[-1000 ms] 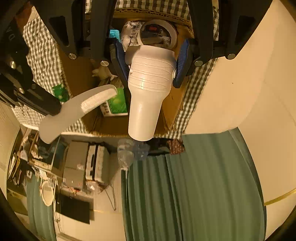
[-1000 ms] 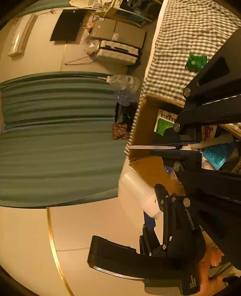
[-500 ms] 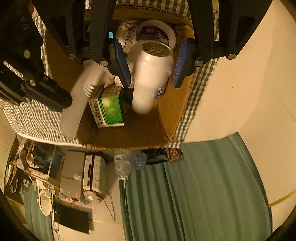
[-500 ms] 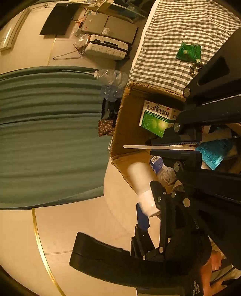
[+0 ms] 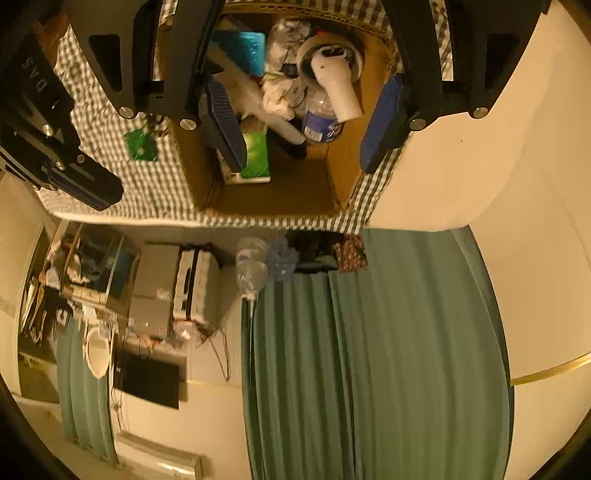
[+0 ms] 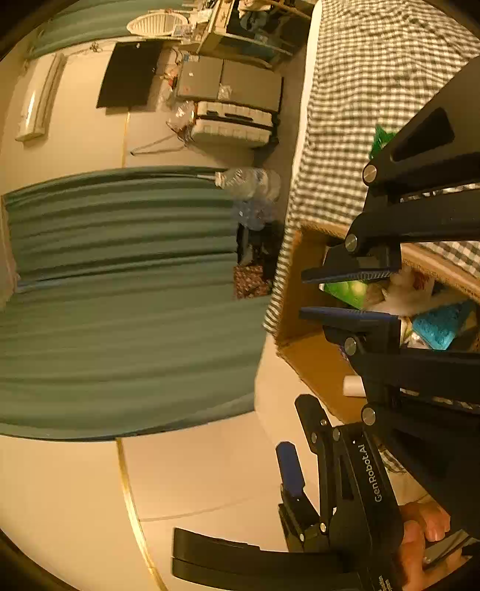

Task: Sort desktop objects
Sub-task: 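Carry the hair dryer and comb over the box and open both tools, then move both tools back toward the bead bracelet and green packet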

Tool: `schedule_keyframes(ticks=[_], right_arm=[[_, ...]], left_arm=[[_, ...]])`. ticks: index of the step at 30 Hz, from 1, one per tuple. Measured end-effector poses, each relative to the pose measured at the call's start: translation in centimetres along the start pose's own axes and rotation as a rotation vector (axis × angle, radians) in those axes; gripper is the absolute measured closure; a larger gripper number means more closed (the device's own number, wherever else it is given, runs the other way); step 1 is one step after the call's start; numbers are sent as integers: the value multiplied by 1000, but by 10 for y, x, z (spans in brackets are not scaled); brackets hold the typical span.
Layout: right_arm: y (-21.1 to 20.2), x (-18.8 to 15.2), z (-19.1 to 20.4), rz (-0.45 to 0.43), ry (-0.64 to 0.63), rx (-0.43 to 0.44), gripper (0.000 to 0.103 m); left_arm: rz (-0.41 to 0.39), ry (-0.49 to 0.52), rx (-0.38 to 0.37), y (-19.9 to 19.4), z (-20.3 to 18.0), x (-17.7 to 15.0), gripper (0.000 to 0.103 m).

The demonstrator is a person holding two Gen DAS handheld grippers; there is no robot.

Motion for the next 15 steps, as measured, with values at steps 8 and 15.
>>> schedule_keyframes(ticks=[8,15], right_arm=[[-35,24,-36,-63,34,-61,73],[-71,43,-81,-123,68,-140,55]], left_arm=[[-68,-7,-60,-25,-29,13,22],[-147,-5,-127,-52,-60,17,0]])
Point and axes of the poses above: each gripper's, at about its wrist camera, not at the fingertips, and y roughly the way its jaws point, z to its left, x to its top, the point moved 8 cm from there along y, roughly the way its jaws point, and after that the axes turned 9 degrees about -y, right-handed, at the moved point
